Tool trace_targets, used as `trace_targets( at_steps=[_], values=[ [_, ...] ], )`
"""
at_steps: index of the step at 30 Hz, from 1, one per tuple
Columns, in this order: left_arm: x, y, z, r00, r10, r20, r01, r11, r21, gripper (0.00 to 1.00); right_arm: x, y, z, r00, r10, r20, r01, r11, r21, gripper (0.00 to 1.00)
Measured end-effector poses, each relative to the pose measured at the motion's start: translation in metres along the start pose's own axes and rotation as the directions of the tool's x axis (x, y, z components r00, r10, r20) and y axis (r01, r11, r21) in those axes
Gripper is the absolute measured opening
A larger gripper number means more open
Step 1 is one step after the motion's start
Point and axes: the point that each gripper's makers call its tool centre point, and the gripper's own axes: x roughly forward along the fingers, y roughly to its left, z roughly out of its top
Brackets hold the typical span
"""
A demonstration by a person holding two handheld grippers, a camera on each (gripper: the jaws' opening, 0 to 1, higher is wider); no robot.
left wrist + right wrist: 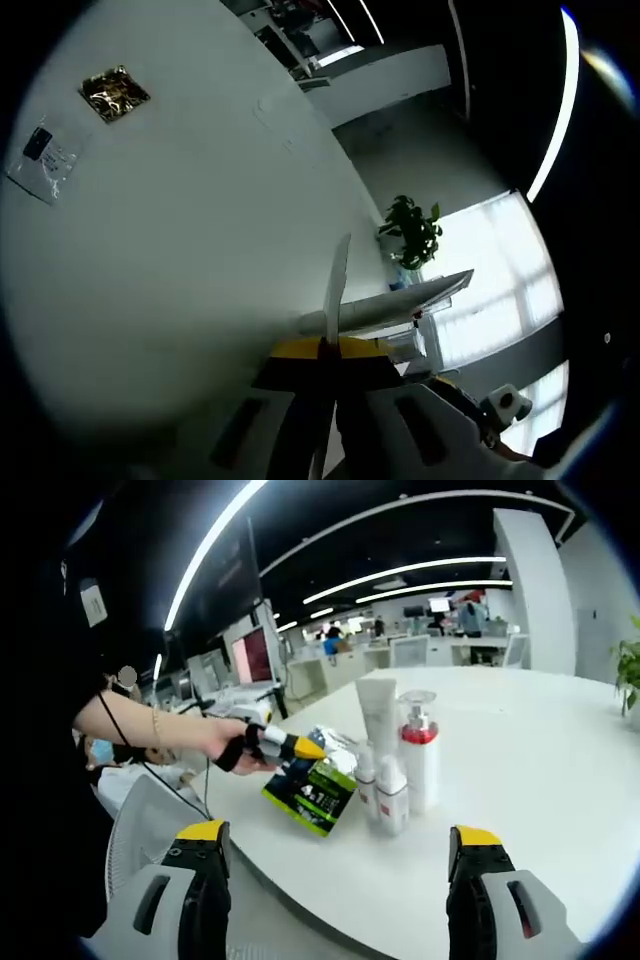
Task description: Arrange the skincare products in the storage area until every visible bottle or jar stands upright without overlapping.
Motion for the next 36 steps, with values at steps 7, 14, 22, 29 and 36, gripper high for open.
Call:
trace_targets(
  at_steps=[7, 14, 22, 29, 36],
  values=[
    [0.012, 0.019, 0.006, 1.000, 0.015, 0.004, -0.014, 0.998, -0.053, 0.00, 0.001, 0.004, -0.002, 1.000, 0.005, -0.019, -0.005, 1.000, -0.014, 0.95],
    [0.012, 0.003, -0.018, 0.999, 0.043, -0.012, -0.044, 0.997, -0.070, 0.00, -0.001, 0.000, 0.000, 1.000, -0.008, -0.002, 0.008, 1.000, 0.011, 0.94],
    [0.012, 0.018, -0.013, 0.996, 0.091, -0.014, -0.092, 0.994, -0.052, 0.01, 0.001, 0.002, -0.005, 1.000, -0.001, -0.026, 0.001, 1.000, -0.001, 0.95],
    [0.016, 0.022, -0.011, 0.993, 0.117, -0.027, -0.118, 0.992, -0.032, 0.21, 0.001, -0.001, -0.004, 1.000, -0.005, -0.019, 0.005, 1.000, 0.012, 0.95],
    [0.017, 0.007, -0.009, 0.991, 0.131, -0.027, -0.130, 0.991, 0.009, 0.39, 0.001, 0.000, -0.005, 1.000, 0.002, -0.027, -0.002, 1.000, 0.017, 0.95]
  ],
)
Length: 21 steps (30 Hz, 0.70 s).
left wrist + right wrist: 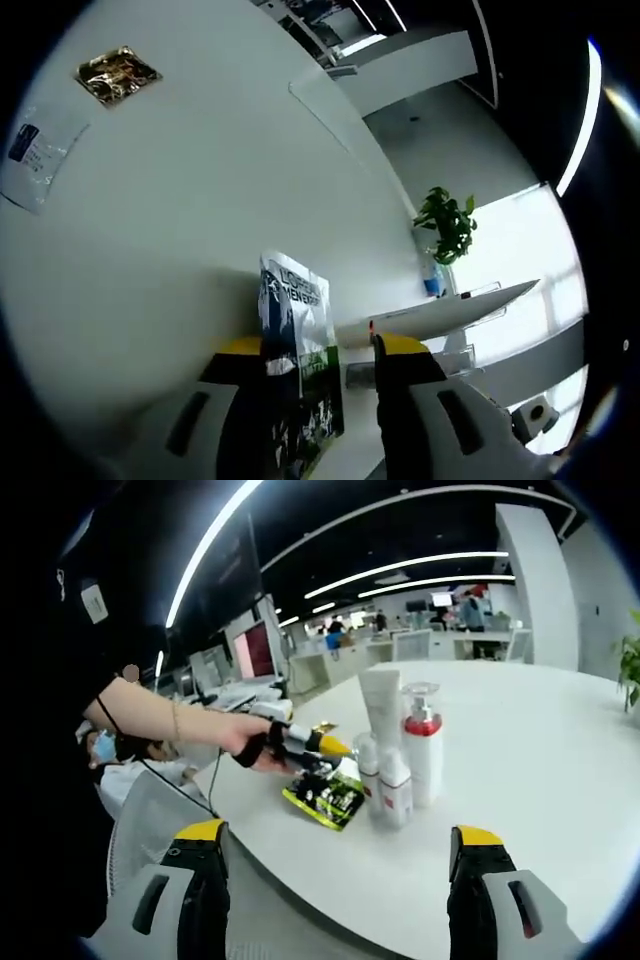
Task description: Arrange the skincare products in the storage area until every visible bottle or jar stands upright without overlapping.
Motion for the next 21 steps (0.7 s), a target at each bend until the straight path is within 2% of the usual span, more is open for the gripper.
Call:
trace_targets(
  at_steps=[8, 12, 15, 19, 21],
  values=[
    [-0.002, -0.007, 0.002, 0.999, 0.038, -0.012, -0.038, 0.999, 0.021, 0.58, 0.000, 0.000, -0.001, 1.000, 0.009, -0.001, -0.009, 1.000, 0.000, 0.95],
    [-0.003, -0.008, -0.003, 0.998, 0.050, -0.029, -0.050, 0.999, 0.007, 0.61, -0.001, 0.000, -0.002, 1.000, 0.010, -0.002, -0.010, 1.000, 0.002, 0.95],
    [-0.004, -0.010, -0.003, 0.998, 0.057, -0.024, -0.056, 0.998, 0.009, 0.63, -0.001, 0.001, -0.001, 1.000, 0.011, 0.000, -0.011, 1.000, 0.001, 0.95],
    [-0.006, -0.002, 0.002, 0.997, 0.080, -0.022, -0.080, 0.997, 0.020, 0.66, -0.001, 0.000, -0.001, 1.000, 0.010, 0.001, -0.010, 1.000, -0.001, 0.95],
    [-0.010, -0.007, -0.002, 0.996, 0.090, -0.014, -0.089, 0.996, 0.023, 0.67, -0.001, 0.000, -0.001, 1.000, 0.011, 0.000, -0.011, 1.000, 0.000, 0.95]
  ],
)
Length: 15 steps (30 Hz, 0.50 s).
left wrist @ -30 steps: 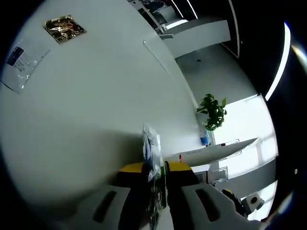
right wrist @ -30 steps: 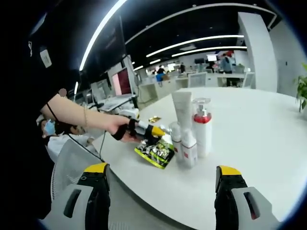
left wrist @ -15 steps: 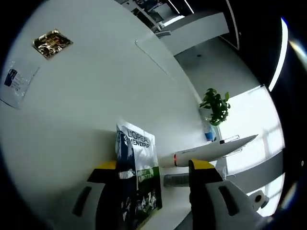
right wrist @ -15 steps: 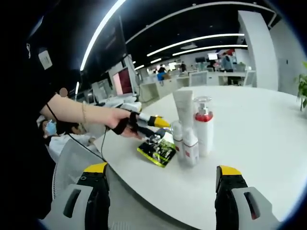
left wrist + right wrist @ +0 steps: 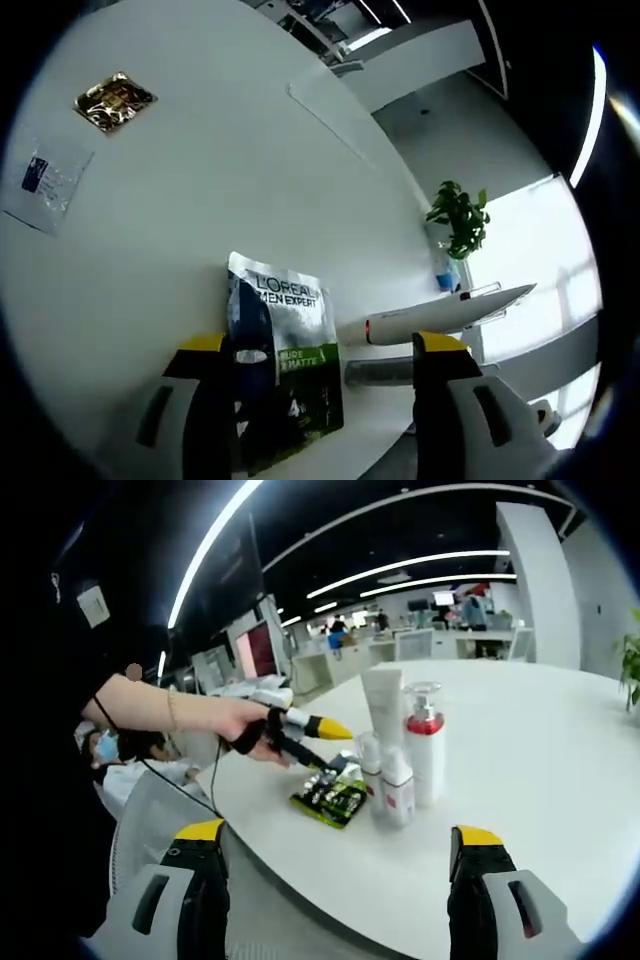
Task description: Arrange the skincare products in the storage area until every visible bottle or jar stands upright without overlapping.
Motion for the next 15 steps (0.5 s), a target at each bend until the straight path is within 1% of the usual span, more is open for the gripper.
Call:
trace_targets(
  at_steps=[1, 4, 8, 9, 10, 12, 14, 15],
  values=[
    [-0.001, 0.002, 0.003, 1.000, -0.001, 0.004, 0.001, 1.000, -0.002, 0.67, 0.000, 0.000, 0.000, 1.000, -0.001, 0.000, 0.001, 1.000, -0.002, 0.95],
    [-0.005, -0.001, 0.005, 1.000, -0.004, 0.013, 0.004, 1.000, -0.002, 0.67, 0.001, 0.000, 0.000, 1.000, -0.001, -0.001, 0.001, 1.000, -0.004, 0.95],
    [-0.013, 0.002, 0.009, 1.000, -0.002, 0.028, 0.002, 1.000, 0.013, 0.68, 0.002, 0.000, -0.002, 1.000, 0.005, -0.006, -0.006, 1.000, -0.013, 0.95],
    [-0.017, -0.002, 0.006, 0.999, 0.000, 0.035, 0.000, 1.000, 0.018, 0.68, 0.002, 0.000, -0.002, 1.000, 0.009, -0.007, -0.009, 1.000, -0.015, 0.95],
    [-0.022, -0.006, 0.003, 0.999, -0.005, 0.041, 0.004, 0.999, 0.041, 0.68, 0.003, 0.000, -0.002, 1.000, 0.011, -0.007, -0.011, 1.000, -0.017, 0.94],
    [-0.029, -0.003, 0.002, 1.000, -0.012, 0.026, 0.010, 0.996, 0.086, 0.69, 0.003, 0.000, -0.002, 1.000, 0.014, -0.005, -0.014, 1.000, -0.017, 0.94],
    [-0.038, 0.000, -0.001, 1.000, 0.007, 0.030, -0.011, 0.991, 0.131, 0.73, 0.003, -0.001, -0.002, 1.000, 0.014, -0.001, -0.014, 1.000, -0.015, 0.94],
    [-0.043, 0.007, 0.001, 0.999, 0.018, 0.035, -0.023, 0.988, 0.150, 0.75, 0.003, -0.001, -0.002, 1.000, 0.013, 0.000, -0.013, 1.000, -0.015, 0.94]
  ],
)
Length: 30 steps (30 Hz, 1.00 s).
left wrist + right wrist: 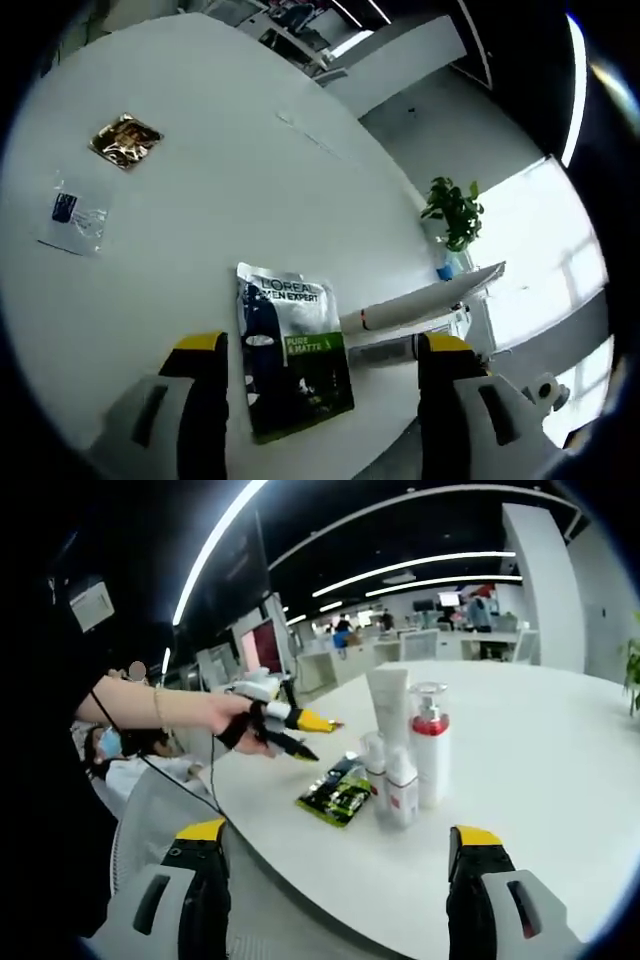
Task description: Arrange the skincare products in the storage area until every visible bottle or jar stands upright without overlapping.
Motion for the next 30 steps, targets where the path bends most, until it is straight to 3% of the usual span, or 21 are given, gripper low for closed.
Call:
trace_targets(
  at_steps=[10, 15, 18, 21, 30],
  values=[
    [-0.044, 0.018, -0.011, 0.998, 0.048, 0.027, -0.050, 0.996, 0.073, 0.84, 0.002, 0.001, -0.003, 1.000, 0.016, -0.010, -0.016, 1.000, -0.015, 0.93],
    [-0.061, 0.011, -0.019, 0.997, 0.050, 0.055, -0.057, 0.989, 0.138, 0.90, 0.002, 0.002, -0.004, 1.000, 0.017, -0.018, -0.017, 1.000, -0.023, 0.94],
    [-0.077, 0.004, -0.025, 0.996, 0.051, 0.071, -0.065, 0.977, 0.204, 0.99, 0.002, 0.004, -0.004, 1.000, 0.018, -0.024, -0.018, 0.999, -0.032, 0.95],
    [-0.086, 0.004, -0.027, 0.995, 0.068, 0.078, -0.088, 0.952, 0.292, 0.99, 0.002, 0.003, -0.004, 1.000, 0.020, -0.024, -0.020, 0.999, -0.031, 0.94],
    [-0.114, -0.003, -0.037, 0.991, 0.085, 0.100, -0.117, 0.916, 0.384, 0.99, 0.003, 0.007, -0.004, 0.999, 0.027, -0.034, -0.028, 0.998, -0.051, 0.95]
  ],
)
